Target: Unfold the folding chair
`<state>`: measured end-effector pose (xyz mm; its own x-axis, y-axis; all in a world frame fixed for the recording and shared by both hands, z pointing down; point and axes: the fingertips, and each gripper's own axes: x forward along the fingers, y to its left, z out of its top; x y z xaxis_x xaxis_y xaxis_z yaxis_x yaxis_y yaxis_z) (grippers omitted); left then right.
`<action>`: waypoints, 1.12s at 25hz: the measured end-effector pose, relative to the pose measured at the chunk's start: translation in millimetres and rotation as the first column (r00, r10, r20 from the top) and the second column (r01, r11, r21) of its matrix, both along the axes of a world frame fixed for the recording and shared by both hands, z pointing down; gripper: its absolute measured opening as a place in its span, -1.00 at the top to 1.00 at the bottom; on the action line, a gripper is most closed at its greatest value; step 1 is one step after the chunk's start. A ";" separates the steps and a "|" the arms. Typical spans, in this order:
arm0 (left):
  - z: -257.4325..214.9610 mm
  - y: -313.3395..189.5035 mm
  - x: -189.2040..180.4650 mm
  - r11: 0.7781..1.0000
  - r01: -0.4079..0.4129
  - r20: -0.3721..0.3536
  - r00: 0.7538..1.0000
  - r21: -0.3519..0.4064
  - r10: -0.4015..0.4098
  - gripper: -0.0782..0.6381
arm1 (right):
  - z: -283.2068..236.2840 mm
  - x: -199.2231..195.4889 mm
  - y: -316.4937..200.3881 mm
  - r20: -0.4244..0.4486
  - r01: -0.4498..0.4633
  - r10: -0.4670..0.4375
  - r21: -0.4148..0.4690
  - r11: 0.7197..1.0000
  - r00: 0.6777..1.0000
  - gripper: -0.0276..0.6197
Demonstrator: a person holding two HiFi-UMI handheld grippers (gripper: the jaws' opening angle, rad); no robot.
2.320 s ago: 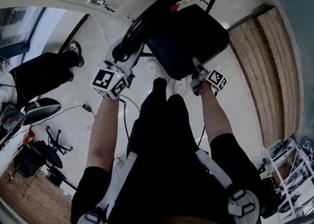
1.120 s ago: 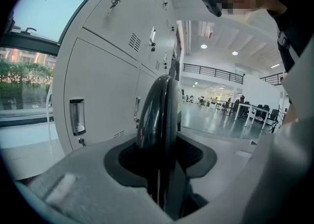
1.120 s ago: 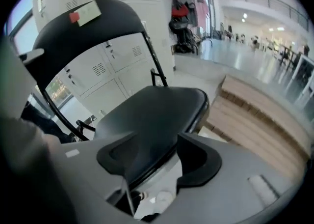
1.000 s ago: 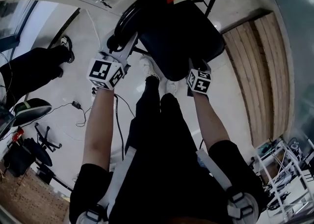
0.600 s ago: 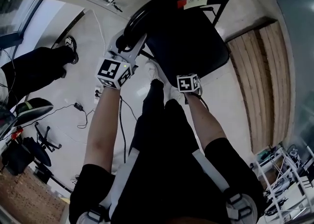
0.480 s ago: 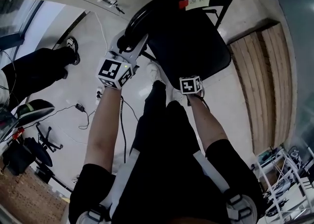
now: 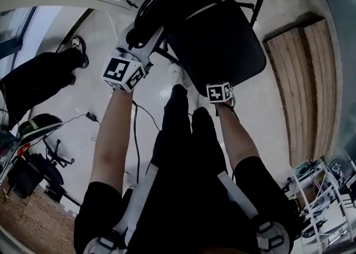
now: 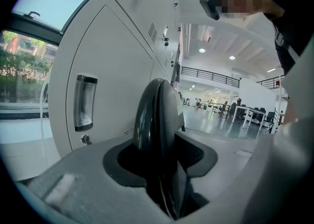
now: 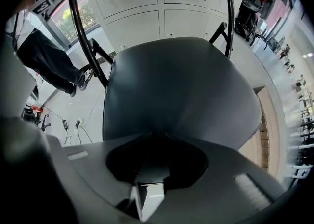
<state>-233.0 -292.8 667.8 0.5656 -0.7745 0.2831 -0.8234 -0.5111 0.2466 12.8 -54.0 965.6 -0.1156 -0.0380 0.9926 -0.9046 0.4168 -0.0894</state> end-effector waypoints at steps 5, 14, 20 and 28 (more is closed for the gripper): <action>7.8 -5.9 -4.5 1.000 0.008 0.006 1.000 0.007 -0.008 0.25 | 9.9 -1.3 5.1 0.018 -0.005 0.005 -0.011 1.000 1.000 0.66; 16.0 -10.4 -11.4 0.997 0.034 0.018 0.999 0.065 -0.035 0.19 | 17.6 -0.2 12.8 0.010 0.056 -0.056 0.003 0.998 0.998 0.66; 22.1 -10.2 -14.2 0.999 0.038 0.010 0.999 0.014 -0.038 0.18 | 25.9 -2.8 18.1 0.027 0.048 -0.046 -0.081 0.996 0.999 0.66; 22.1 -13.3 -16.7 0.998 0.061 0.018 0.998 0.011 -0.061 0.16 | 21.5 1.1 12.5 -0.013 0.066 -0.066 0.017 0.998 0.998 0.67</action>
<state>-249.7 -306.0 689.9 0.5122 -0.8101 0.2851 -0.8573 -0.4624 0.2263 13.9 -41.5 987.1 -0.1060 -0.0483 0.9932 -0.8761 0.4770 -0.0703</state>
